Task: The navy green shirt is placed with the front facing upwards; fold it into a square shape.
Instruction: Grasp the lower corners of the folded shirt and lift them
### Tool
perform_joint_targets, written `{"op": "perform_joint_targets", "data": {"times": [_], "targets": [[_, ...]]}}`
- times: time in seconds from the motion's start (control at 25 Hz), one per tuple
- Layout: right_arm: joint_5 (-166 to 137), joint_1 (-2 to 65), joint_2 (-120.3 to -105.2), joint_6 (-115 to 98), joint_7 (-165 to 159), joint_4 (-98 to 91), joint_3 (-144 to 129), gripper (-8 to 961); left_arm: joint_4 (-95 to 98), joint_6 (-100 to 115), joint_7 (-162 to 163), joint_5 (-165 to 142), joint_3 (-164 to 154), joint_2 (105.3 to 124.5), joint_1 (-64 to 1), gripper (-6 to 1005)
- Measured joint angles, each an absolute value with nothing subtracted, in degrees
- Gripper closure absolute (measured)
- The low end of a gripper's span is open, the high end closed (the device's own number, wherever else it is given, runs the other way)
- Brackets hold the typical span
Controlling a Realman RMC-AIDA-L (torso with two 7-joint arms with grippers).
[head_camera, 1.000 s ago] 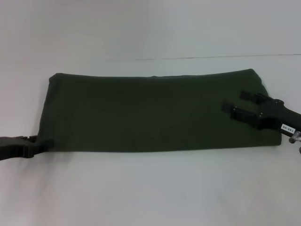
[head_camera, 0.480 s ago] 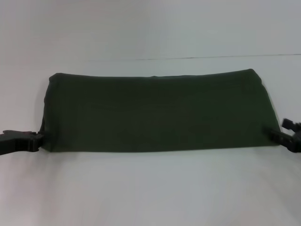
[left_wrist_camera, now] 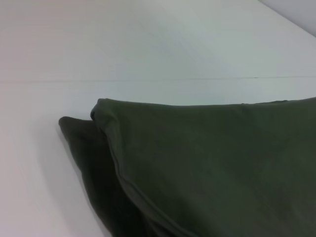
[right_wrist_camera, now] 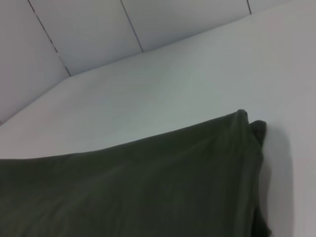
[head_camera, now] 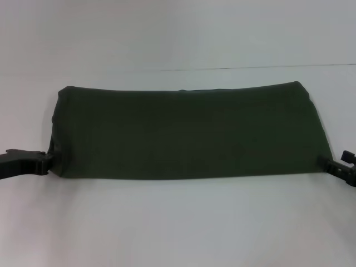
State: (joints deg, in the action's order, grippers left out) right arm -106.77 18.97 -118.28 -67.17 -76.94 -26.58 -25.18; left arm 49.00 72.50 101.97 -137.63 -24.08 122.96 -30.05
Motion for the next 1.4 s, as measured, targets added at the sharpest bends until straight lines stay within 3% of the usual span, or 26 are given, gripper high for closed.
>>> {"op": "perform_joint_targets", "data": {"times": [0.28,0.8,1.4], "targets": [[-109.26,20.58,-118.74,-66.24,-77.34,-25.99,-25.22,26,48.98,72.22,101.85,-137.63,-24.09,122.96,-30.06,1001],[-114.14,23.56,-118.90,-61.95,-80.89,-25.84,-25.45,143,48.88,71.97,101.19,-137.63,-24.17,123.02,-30.25,1000],[-114.61,23.86,-119.36,-62.58,-80.63,-26.35,-25.86,790,48.86,71.53,100.60,-137.64,-24.16,123.06,-30.48,1001]]}}
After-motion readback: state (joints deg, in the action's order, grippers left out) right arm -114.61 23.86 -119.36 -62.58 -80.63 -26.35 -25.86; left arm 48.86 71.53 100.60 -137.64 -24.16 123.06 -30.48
